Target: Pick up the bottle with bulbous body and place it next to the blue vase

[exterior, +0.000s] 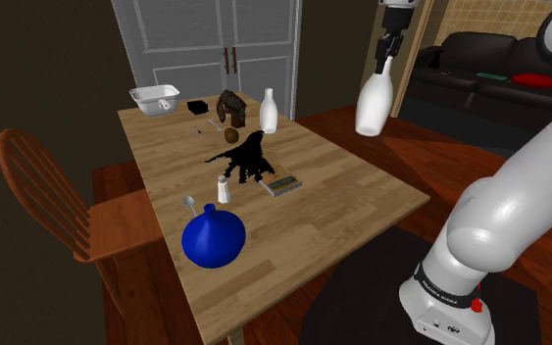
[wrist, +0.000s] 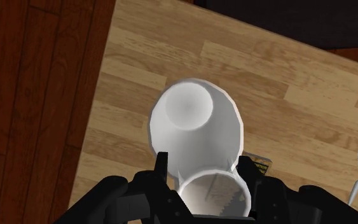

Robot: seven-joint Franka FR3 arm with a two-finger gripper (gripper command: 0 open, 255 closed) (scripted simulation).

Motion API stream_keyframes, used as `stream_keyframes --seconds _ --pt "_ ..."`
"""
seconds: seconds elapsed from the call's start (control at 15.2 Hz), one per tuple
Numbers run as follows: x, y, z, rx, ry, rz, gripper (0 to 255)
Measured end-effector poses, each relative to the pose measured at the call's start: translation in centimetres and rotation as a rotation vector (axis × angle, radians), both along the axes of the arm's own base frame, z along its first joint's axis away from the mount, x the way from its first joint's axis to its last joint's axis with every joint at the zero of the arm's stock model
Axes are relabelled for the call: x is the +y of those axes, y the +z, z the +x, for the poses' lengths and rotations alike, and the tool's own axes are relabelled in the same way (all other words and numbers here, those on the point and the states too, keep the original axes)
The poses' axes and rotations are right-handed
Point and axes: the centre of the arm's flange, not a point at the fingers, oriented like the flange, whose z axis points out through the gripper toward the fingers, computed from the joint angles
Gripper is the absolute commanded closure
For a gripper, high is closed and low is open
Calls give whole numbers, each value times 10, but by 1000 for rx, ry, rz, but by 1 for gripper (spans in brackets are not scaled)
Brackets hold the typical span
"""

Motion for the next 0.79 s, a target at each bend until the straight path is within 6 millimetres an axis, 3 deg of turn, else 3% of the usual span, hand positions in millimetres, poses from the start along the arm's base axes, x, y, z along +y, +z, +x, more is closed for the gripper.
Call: stream_keyframes --seconds 0.79 --pt "6 60 2 0 0 0 255"
